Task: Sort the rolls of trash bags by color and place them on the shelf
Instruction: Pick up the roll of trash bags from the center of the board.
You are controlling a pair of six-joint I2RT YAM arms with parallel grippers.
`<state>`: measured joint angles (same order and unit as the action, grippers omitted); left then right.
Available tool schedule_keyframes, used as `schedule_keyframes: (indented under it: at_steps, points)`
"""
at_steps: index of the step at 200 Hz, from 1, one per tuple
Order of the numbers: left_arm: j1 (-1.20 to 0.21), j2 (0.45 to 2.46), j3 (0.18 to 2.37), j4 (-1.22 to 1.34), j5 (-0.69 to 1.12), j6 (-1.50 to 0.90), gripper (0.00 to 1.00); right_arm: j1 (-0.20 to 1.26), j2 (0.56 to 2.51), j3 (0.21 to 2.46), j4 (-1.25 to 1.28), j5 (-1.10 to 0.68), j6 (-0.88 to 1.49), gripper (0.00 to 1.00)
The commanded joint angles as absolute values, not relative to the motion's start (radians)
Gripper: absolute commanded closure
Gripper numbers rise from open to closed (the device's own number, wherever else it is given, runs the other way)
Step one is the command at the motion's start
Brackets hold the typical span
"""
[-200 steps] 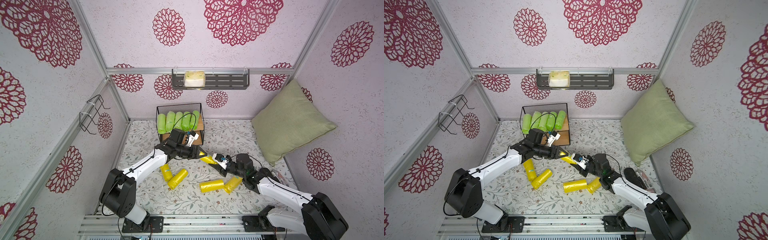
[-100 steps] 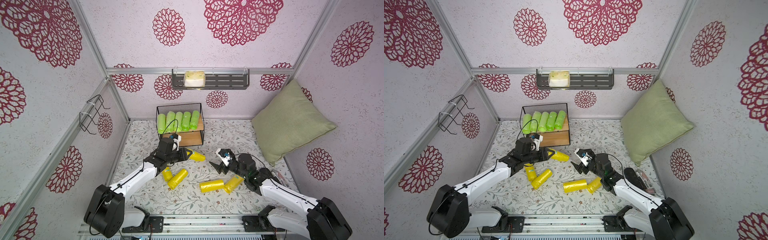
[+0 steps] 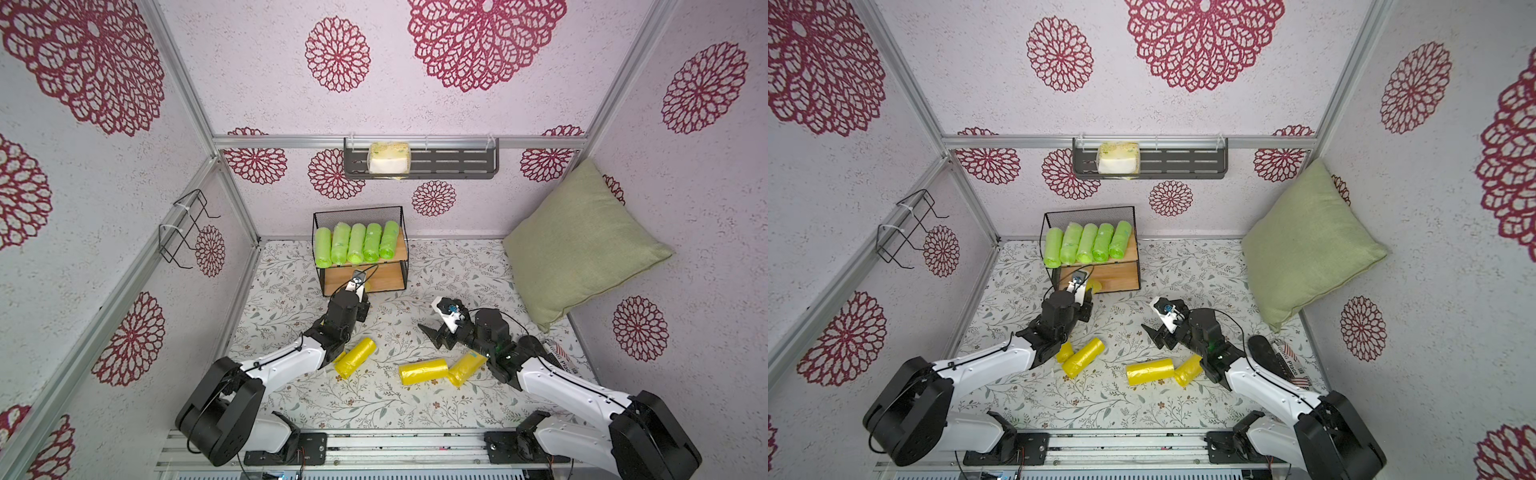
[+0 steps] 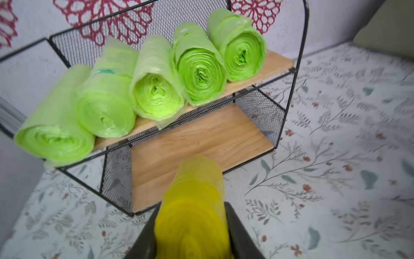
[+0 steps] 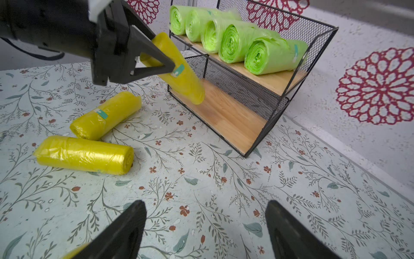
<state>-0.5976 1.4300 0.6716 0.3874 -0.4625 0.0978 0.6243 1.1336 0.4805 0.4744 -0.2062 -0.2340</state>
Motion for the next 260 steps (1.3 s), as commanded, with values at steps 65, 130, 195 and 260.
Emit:
schedule_keyframes:
  at_steps: [65, 130, 195, 260]
  points:
    - [-0.619, 1.676, 0.742, 0.623, -0.578, 0.922, 0.75, 0.614, 1.107, 0.447, 0.537, -0.222, -0.219, 0.12]
    - [-0.564, 1.870, 0.780, 0.767, -0.580, 1.178, 0.69, 0.602, 1.099, 0.435, 0.545, -0.238, -0.215, 0.12]
    - [-0.488, 1.954, 0.793, 0.811, -0.511, 1.224, 0.56, 0.598, 1.108, 0.439, 0.538, -0.250, -0.210, 0.12]
    - [-0.460, 1.953, 0.796, 0.795, -0.494, 1.177, 0.38, 0.595, 1.119, 0.448, 0.532, -0.253, -0.209, 0.12]
